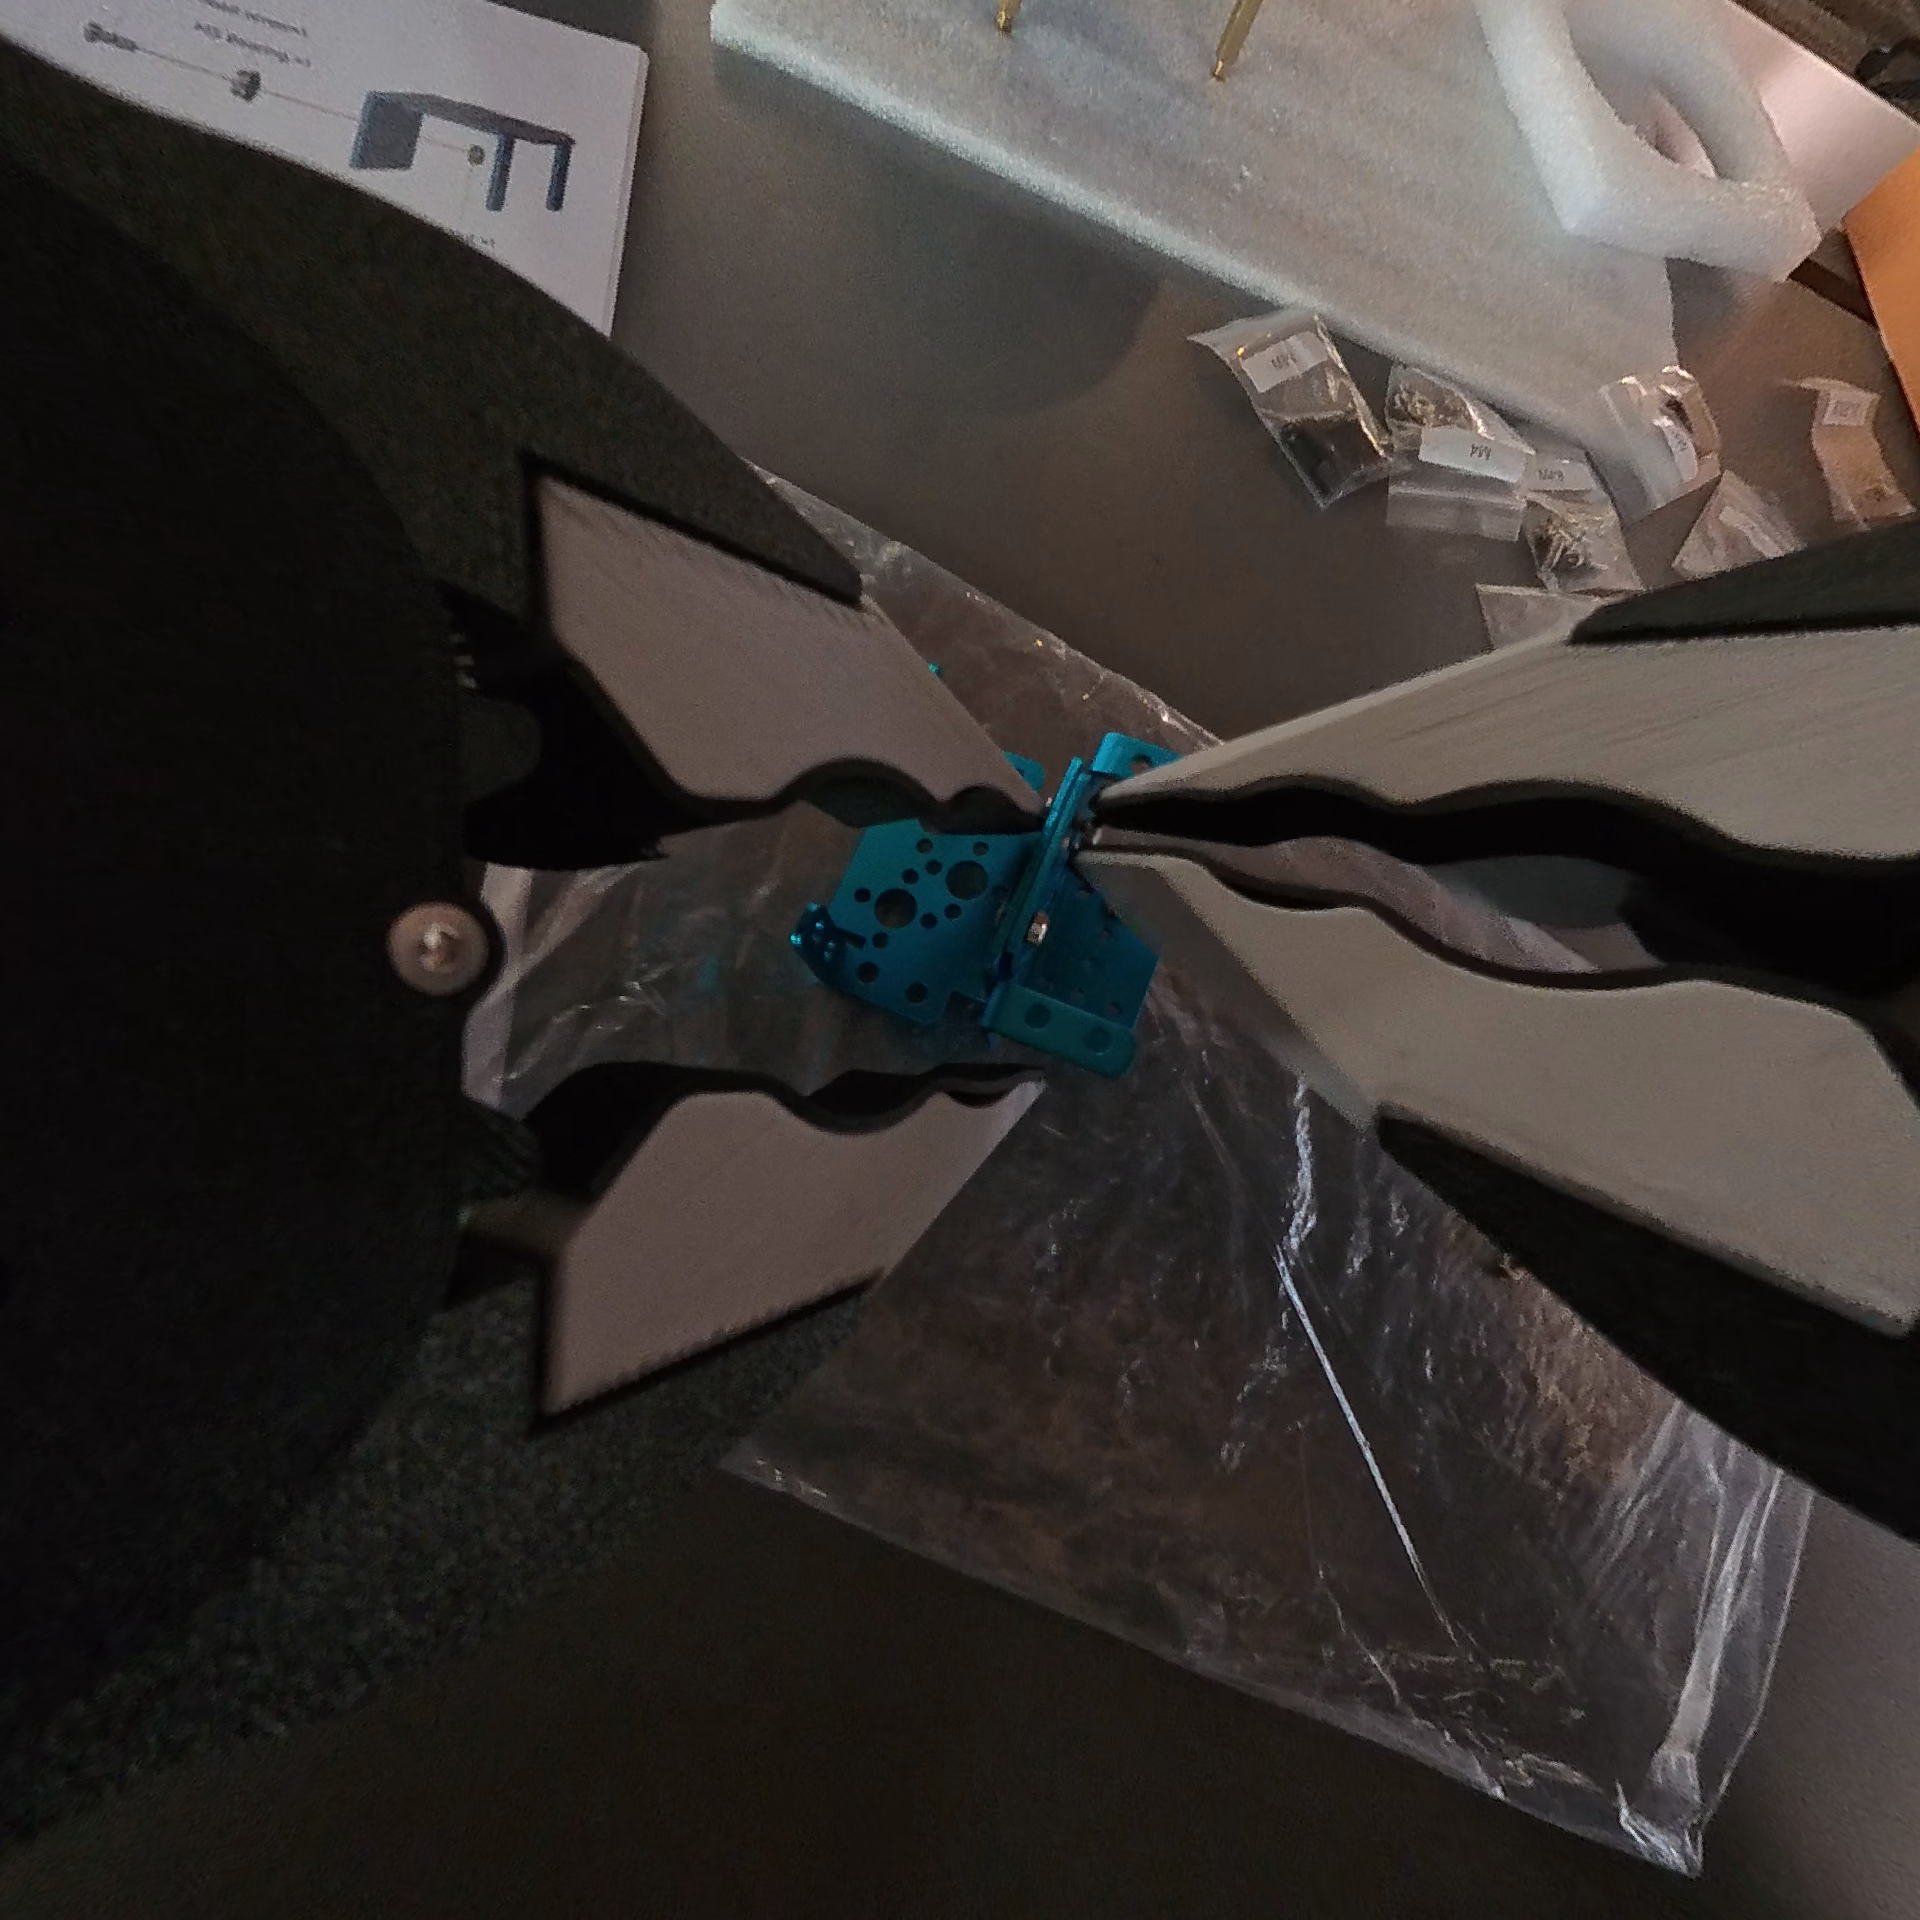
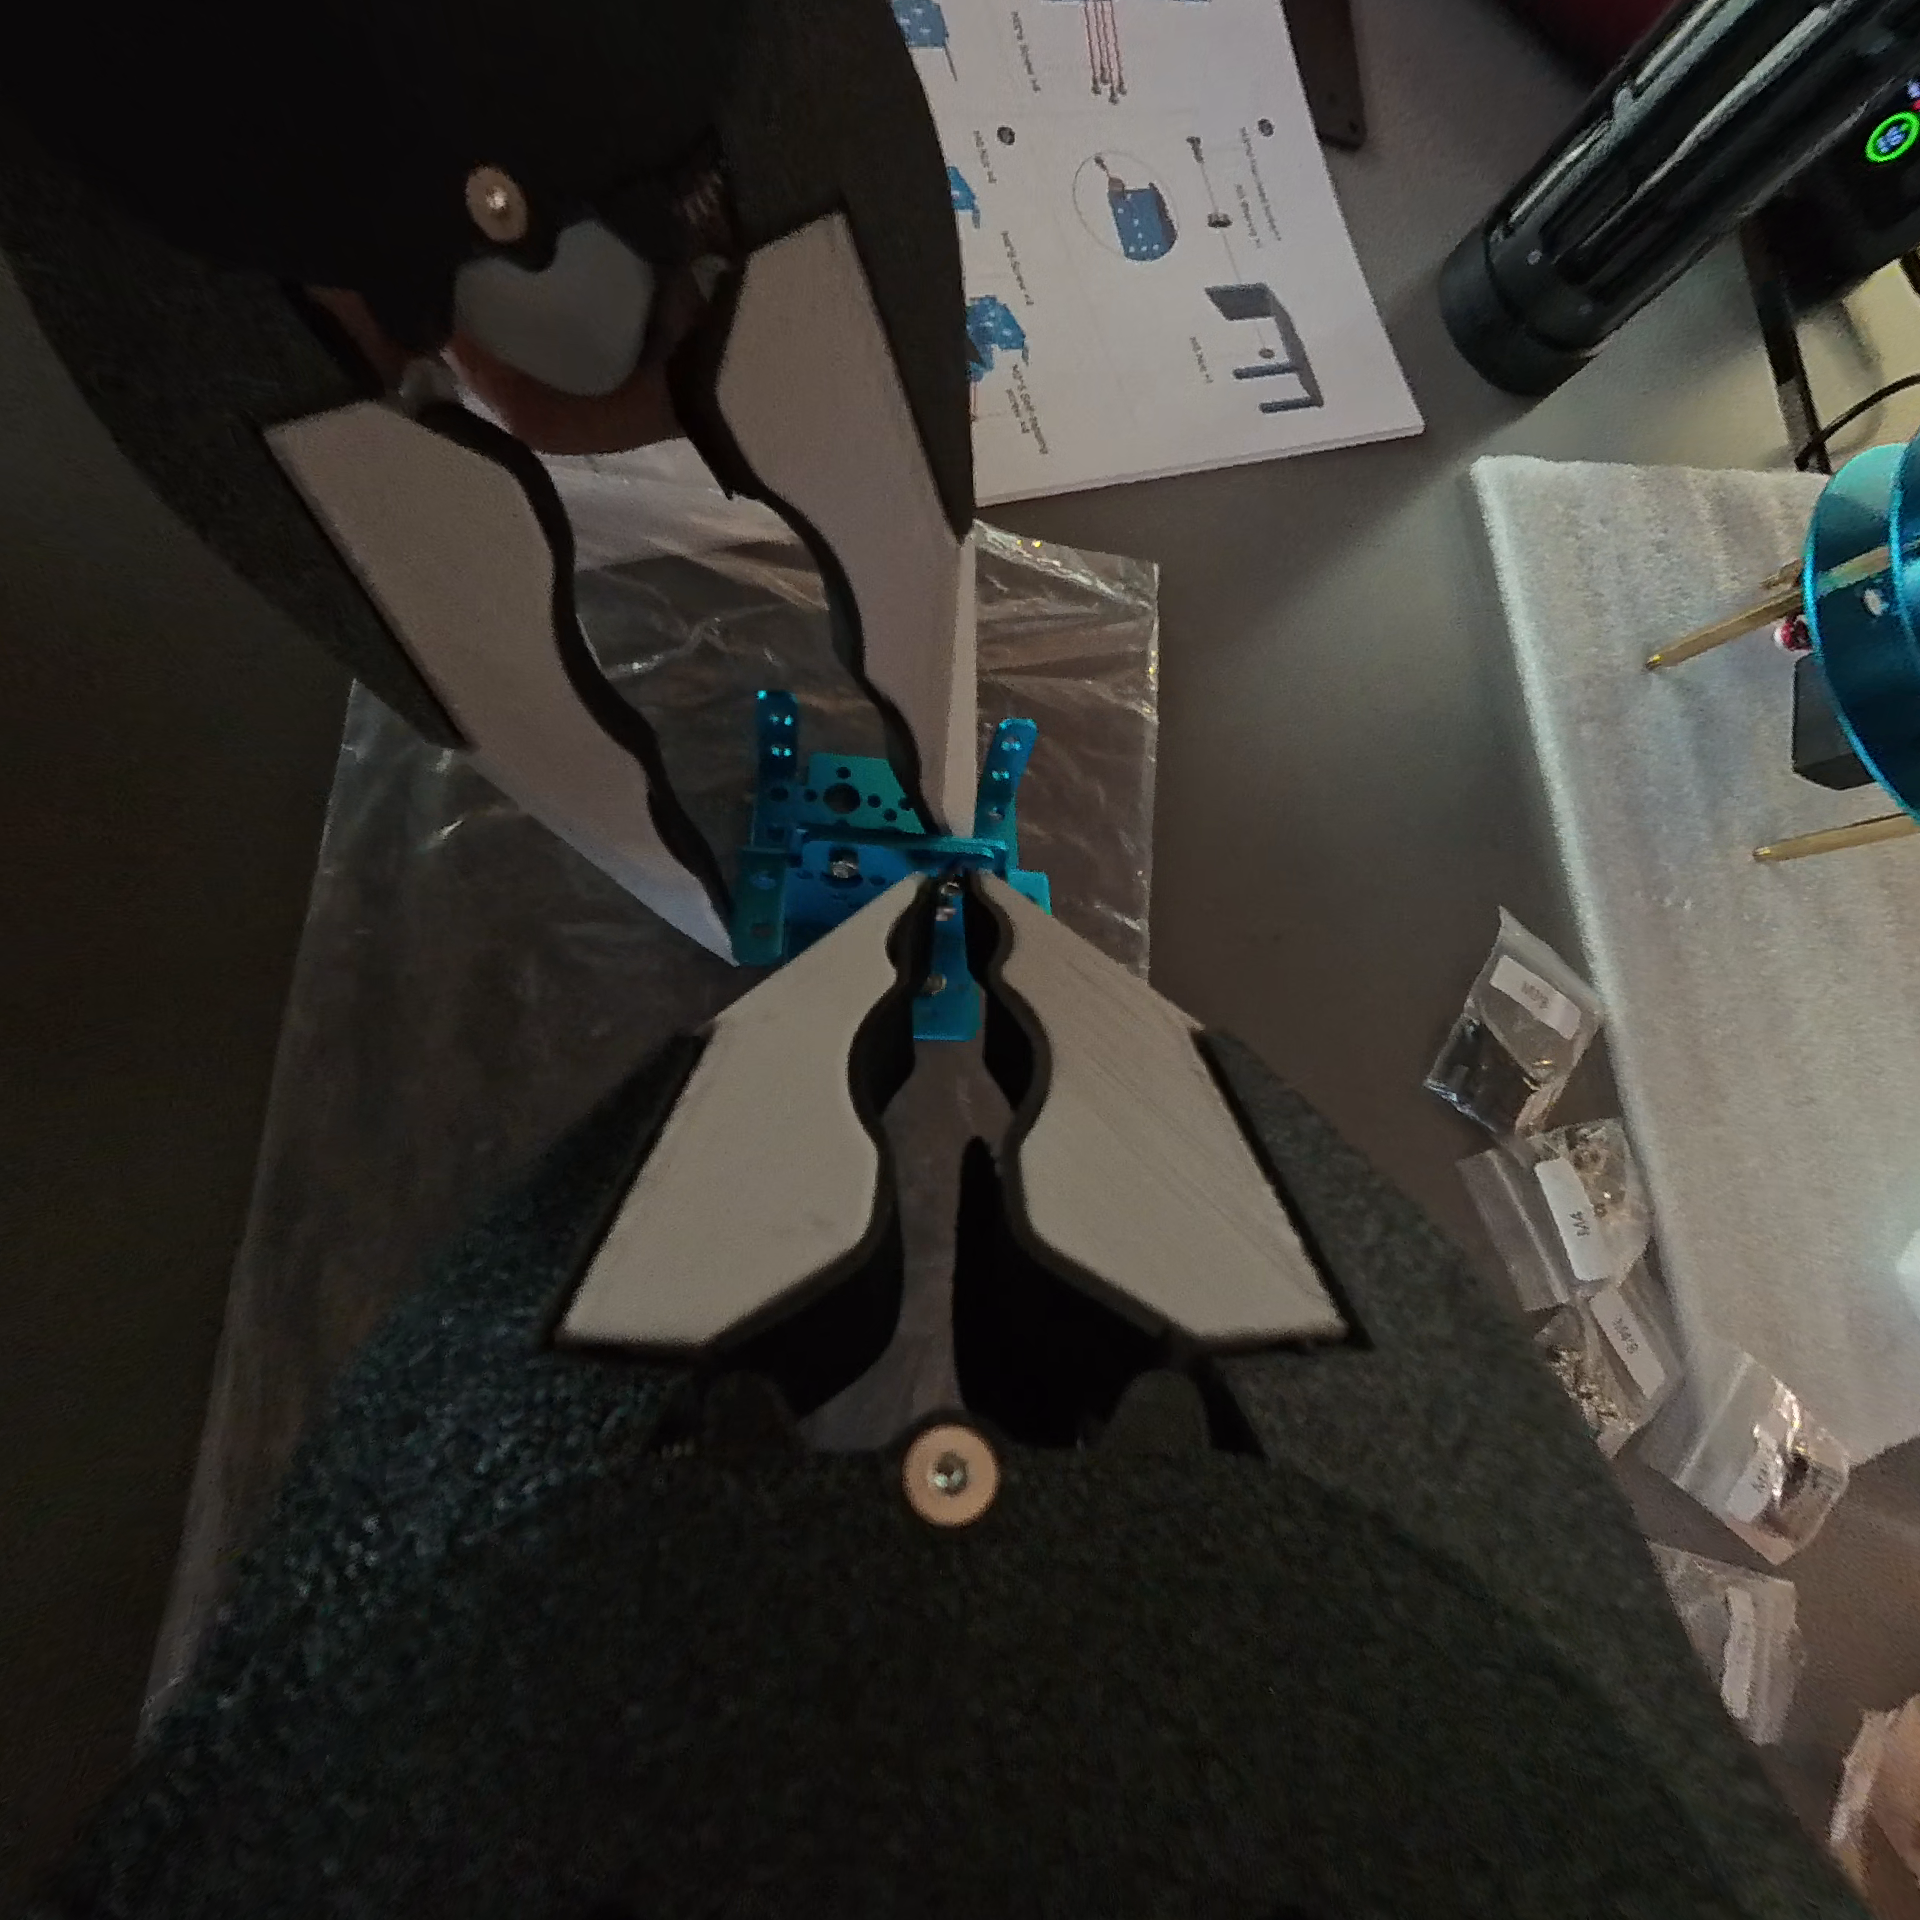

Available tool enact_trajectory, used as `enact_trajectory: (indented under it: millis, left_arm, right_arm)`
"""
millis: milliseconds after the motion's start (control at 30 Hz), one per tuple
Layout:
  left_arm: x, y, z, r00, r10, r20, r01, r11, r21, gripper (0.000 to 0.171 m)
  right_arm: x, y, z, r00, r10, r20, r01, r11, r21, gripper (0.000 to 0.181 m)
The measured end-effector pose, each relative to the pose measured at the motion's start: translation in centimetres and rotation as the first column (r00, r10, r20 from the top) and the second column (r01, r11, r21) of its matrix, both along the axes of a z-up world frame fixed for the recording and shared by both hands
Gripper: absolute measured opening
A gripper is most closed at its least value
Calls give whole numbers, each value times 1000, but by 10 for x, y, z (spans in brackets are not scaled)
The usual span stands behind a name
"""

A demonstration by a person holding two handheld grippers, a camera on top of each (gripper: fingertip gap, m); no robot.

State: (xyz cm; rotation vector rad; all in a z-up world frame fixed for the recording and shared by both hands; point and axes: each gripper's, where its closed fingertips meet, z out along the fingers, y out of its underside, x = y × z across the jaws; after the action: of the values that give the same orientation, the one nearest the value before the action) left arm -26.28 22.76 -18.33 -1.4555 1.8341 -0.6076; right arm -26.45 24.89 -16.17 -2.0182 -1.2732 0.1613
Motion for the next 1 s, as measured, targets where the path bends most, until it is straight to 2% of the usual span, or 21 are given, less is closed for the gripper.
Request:
enact_trajectory:
  millis: [600, 867, 1000]
  left_arm:
    - [1, -1, 0, 1000, -4, 2, 4, 1000, 8, 44]
    - [1, 0, 0, 1000, -5, 2, 5, 1000, 10, 44]
    - [1, 0, 0, 1000, -1, 4, 1, 1000, 10, 44]
  right_arm:
    - [0, 3, 1, 999, 28, 46, -31, 997, 65, 5]
    - [2, 5, 5, 1000, 20, 20, -21, 998, 55, 12]
    - [13, 5, 18, 998, 0, -58, 2, 999, 34, 18]
